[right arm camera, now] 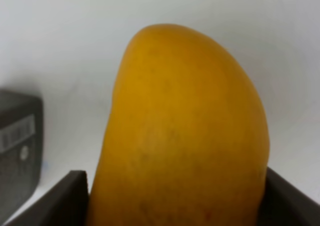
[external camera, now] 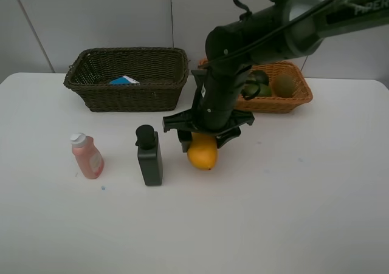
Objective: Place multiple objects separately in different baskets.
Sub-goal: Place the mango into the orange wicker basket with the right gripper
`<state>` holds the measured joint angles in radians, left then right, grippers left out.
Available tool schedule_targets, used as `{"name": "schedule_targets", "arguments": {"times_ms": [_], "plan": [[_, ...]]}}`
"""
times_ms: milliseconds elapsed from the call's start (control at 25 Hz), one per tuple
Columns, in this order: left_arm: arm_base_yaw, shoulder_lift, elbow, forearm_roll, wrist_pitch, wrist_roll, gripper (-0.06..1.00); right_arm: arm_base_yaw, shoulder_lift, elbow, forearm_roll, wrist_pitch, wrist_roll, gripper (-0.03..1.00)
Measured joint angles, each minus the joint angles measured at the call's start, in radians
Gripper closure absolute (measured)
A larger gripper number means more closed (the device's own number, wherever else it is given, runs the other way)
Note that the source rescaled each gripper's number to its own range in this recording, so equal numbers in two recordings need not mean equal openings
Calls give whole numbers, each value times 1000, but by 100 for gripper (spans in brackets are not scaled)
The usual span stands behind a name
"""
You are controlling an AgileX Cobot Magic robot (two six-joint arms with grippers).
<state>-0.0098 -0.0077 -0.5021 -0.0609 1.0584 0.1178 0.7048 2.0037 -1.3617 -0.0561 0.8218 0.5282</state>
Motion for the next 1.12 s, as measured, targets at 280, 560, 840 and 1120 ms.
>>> {"name": "schedule_targets", "arguments": {"times_ms": [280,560,840,1120], "plan": [[0,0,0,0,0,0,-5,-17,-2,-116,-73,74,-2,23],[0,0,0,0,0,0,-5,-99,-2,-187,-77,46,-43,23],[0,0,0,0,0,0,-5,-205,-2,-194,-74,-111,-105,23],[0,0,0,0,0,0,-5,-285,-1,-194,-74,-287,-130,23]]}}
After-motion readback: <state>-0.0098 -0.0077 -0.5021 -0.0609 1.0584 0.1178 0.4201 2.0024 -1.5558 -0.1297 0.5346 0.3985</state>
